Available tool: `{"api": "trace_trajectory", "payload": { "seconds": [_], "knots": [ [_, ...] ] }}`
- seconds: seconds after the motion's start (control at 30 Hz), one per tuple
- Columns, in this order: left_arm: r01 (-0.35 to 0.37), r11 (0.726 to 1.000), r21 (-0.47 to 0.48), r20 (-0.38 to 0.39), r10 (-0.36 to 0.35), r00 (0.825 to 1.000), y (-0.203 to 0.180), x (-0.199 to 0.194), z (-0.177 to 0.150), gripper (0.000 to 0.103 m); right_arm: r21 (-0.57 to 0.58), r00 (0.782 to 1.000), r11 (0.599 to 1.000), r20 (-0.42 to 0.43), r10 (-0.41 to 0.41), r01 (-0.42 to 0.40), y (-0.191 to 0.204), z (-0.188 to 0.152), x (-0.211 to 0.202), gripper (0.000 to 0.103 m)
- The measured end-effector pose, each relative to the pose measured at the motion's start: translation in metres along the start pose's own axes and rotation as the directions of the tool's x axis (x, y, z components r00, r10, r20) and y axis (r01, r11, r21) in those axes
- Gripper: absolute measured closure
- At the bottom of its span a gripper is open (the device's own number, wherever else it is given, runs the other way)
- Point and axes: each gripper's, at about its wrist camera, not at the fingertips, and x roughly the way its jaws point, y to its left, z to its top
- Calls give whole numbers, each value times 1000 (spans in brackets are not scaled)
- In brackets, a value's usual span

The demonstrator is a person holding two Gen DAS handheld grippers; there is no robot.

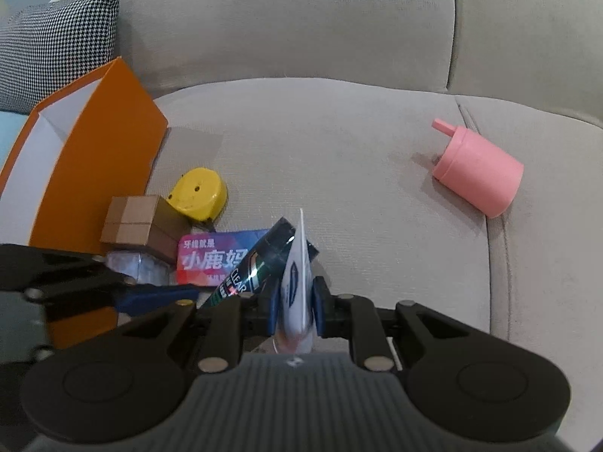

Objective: Organize rigid objects
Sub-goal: 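Carry the CLEAR bottle and Vaseline tube with both tools over the orange shoebox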

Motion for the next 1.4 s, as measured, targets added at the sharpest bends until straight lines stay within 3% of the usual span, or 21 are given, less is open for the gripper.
{"api": "trace_trajectory", "payload": {
  "seconds": [0.3,0.4,0.67,0.97,1.4],
  "knots": [
    [-52,999,11,17,52,998,-9,16,4,54,27,999,999,39,-18,17,-3,3,10,79],
    [-68,998,8,21,68,997,-9,21,4,55,57,999,998,19,-42,41,-8,3,16,76],
    [-104,994,-42,32,105,994,-5,24,4,61,97,999,995,2,-38,38,-8,0,24,78],
    [-74,987,-146,93,88,992,9,-2,-7,62,86,1000,996,22,-15,13,-2,-1,10,80],
    [-9,970,-242,220,64,973,18,-60,-15,67,-15,993,999,113,30,-28,29,-1,-48,80]
  ]
}}
